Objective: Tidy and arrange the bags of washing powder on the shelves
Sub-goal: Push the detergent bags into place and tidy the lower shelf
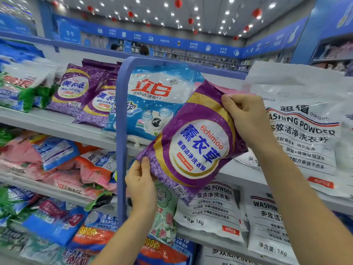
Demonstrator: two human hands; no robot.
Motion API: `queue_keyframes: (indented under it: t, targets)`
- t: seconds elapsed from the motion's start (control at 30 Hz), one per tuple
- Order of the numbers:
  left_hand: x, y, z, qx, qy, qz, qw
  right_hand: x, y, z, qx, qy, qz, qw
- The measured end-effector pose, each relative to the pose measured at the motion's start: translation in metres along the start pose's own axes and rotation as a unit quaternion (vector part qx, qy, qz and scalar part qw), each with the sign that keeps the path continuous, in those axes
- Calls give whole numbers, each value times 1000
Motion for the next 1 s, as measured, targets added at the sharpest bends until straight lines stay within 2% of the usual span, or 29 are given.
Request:
queue_keyframes:
  t: [0.17,0.23,0.3,0.37,0.5,0.6,0.8,0.9,1.0]
  targets:
    - [4,-16,-20,131,-77,-92,984,16,-11,37,-150,116,-38,981]
    - [-3,-23,-26,149,-85,-123,977,25,-12,41,-201,164,-49,964]
    - [-13,-30,-32,170,-95,-144,970,34,-15,46,-230,207,-60,949]
    - [-21,-36,-38,198,-108,-152,962,43,-21,52,-235,185,-64,952]
    - [-42,-52,-45,163,-96,-137,972,69,-35,72,-222,151,-43,962]
    - [-62,-73,-48,118,-77,-120,983,93,-45,102,-247,140,-16,959]
    - [-118,-135,-70,8,37,-5,999,151,-73,162,-305,142,37,941]
    - [-149,-175,-89,78,-25,24,996,191,-89,179,-321,161,40,932]
    - [-176,-224,-107,188,-138,74,970,232,-106,191,-314,183,15,931]
Point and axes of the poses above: each hand's wrist, its own y-axis away from the middle knuckle, its own x-axis out of the palm, z = x × y, the point moved 1 cm from there along -y, towards the middle knuckle, and after that the axes turned 5 degrees about -z, right-handed, at the moved point
